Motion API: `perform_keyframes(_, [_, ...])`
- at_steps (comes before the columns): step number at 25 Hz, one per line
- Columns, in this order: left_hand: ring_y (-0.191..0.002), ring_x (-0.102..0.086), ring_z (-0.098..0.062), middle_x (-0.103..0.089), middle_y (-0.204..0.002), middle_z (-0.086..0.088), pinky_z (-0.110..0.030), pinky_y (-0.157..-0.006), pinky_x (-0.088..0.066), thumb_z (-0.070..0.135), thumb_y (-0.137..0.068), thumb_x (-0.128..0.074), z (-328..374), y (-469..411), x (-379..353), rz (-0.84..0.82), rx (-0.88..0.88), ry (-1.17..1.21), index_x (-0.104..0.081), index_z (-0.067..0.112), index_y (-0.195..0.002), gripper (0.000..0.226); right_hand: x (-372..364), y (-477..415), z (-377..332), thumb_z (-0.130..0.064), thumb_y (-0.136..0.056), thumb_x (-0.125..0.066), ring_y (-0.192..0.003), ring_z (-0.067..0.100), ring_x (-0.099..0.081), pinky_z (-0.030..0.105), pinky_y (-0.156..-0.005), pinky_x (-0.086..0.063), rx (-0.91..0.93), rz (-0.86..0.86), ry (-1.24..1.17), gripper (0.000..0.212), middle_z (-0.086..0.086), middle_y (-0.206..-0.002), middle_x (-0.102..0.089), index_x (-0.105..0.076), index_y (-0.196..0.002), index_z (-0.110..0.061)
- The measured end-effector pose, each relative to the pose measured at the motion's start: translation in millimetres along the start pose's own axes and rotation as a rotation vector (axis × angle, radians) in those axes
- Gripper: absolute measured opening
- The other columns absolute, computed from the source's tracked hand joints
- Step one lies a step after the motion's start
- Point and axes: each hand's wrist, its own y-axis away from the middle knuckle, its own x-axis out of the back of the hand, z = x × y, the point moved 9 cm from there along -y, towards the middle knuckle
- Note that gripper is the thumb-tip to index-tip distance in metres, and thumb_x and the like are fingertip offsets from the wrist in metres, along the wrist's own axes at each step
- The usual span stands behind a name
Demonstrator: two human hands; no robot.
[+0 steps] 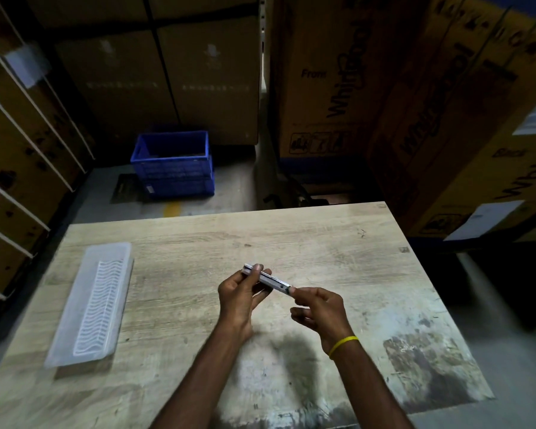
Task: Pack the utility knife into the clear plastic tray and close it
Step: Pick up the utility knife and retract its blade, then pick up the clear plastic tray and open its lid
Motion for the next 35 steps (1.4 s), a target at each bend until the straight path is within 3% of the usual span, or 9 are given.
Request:
perform_keyframes(6, [-0.062, -0.076, -0.024, -0.074, -0.082, -0.022, -0.030, -0.060, -0.064, 0.010, -0.090, -0.072, -3.9, 4.9, 37.5, 0.009, 0.064, -0.113, -0.074, -0.002, -0.087, 0.012, -6.5, -3.5, -9.4, -0.004, -0.074, -0.083, -0.069, 0.027, -0.056, 0.034, -0.067, -0.059, 0.109, -0.033, -0.109, 0.018, 0.014, -0.078, -0.065, -0.072, -0.088, -0.001])
perform_keyframes(10, [-0.068, -0.076, -0.026, -0.076, -0.079, -0.023, -0.031, -0.063, -0.064, 0.009, -0.088, -0.074, -14.1, 14.0, 58.4, 0.047, 0.103, -0.038, -0.073, -0.001, -0.085, 0.010, -25.8, -1.9, -2.7, -0.002, -0.078, -0.080, -0.077, 0.033, -0.065, 0.045, -0.081, -0.060, 0.120, -0.063, -0.170, 0.021, 0.020, -0.083, -0.069, -0.070, -0.094, 0.004])
perform_keyframes(16, [-0.075, -0.076, -0.029, -0.080, -0.089, -0.019, -0.035, -0.069, -0.065, 0.015, -0.087, -0.077, -16.0, 24.5, 81.3, 0.041, 0.059, -0.128, -0.076, 0.002, -0.094, 0.015, -49.0, -3.6, 22.3, 0.004, -0.078, -0.077, -0.077, 0.033, -0.068, 0.043, -0.077, -0.061, 0.069, -0.075, -0.226, 0.013, 0.021, -0.081, -0.067, -0.068, -0.088, 0.004])
perform_keyframes(21, [-0.066, -0.069, -0.024, -0.075, -0.080, -0.014, -0.032, -0.062, -0.058, 0.009, -0.082, -0.081, 45.4, 0.3, 174.3, 0.263, -0.104, -0.232, -0.075, 0.010, -0.089, 0.009, -55.1, -8.7, 35.8, 0.006, -0.080, -0.073, -0.072, 0.029, -0.068, 0.039, -0.073, -0.063, 0.049, -0.085, -0.223, 0.010, 0.016, -0.076, -0.068, -0.067, -0.084, -0.001])
perform_keyframes(23, [-0.074, -0.071, -0.024, -0.076, -0.085, -0.012, -0.039, -0.075, -0.059, 0.016, -0.075, -0.088, 80.6, -13.5, 235.6, 0.464, -0.207, -0.441, -0.076, 0.010, -0.092, 0.022, -58.4, -9.3, 44.6, 0.006, -0.080, -0.073, -0.074, 0.030, -0.068, 0.038, -0.074, -0.063, 0.024, -0.080, -0.224, 0.012, 0.016, -0.079, -0.069, -0.066, -0.085, -0.002])
perform_keyframes(26, [-0.106, -0.067, -0.036, -0.070, -0.117, -0.017, -0.047, -0.094, -0.055, 0.033, -0.064, -0.094, 125.4, -23.0, 307.1, 0.716, -0.297, -0.883, -0.069, 0.009, -0.118, 0.064, -63.8, -6.5, 58.2, 0.006, -0.079, -0.075, -0.079, 0.031, -0.068, 0.039, -0.075, -0.063, -0.013, -0.070, -0.210, 0.013, 0.015, -0.083, -0.069, -0.067, -0.082, -0.004])
perform_keyframes(29, [-0.130, -0.053, -0.045, -0.053, -0.144, -0.024, -0.056, -0.105, -0.046, 0.056, -0.055, -0.093, 134.8, -43.5, 361.7, 0.748, -0.035, -1.157, -0.048, 0.009, -0.145, 0.110, -67.7, -3.5, 69.2, 0.004, -0.080, -0.075, -0.082, 0.032, -0.069, 0.033, -0.069, -0.062, -0.026, -0.046, -0.188, 0.009, 0.017, -0.085, -0.070, -0.069, -0.085, 0.001])
perform_keyframes(31, [-0.133, -0.051, -0.043, -0.051, -0.149, -0.021, -0.054, -0.106, -0.044, 0.066, -0.046, -0.092, 131.3, -48.4, 376.3, 0.673, 0.111, -1.143, -0.041, 0.009, -0.149, 0.129, -70.9, -0.8, 72.8, 0.004, -0.081, -0.074, -0.083, 0.032, -0.069, 0.031, -0.068, -0.061, -0.030, -0.041, -0.173, 0.011, 0.020, -0.088, -0.070, -0.069, -0.090, 0.004])
perform_keyframes(35, [-0.104, -0.068, -0.031, -0.071, -0.109, -0.009, -0.036, -0.083, -0.052, 0.045, -0.048, -0.099, 127.5, -58.2, 367.8, 0.495, 0.028, -0.930, -0.065, 0.012, -0.110, 0.078, -75.0, -2.4, 74.7, -0.002, -0.077, -0.077, -0.083, 0.028, -0.070, 0.030, -0.067, -0.061, -0.024, 0.007, -0.172, 0.015, 0.016, -0.088, -0.071, -0.070, -0.090, 0.002])
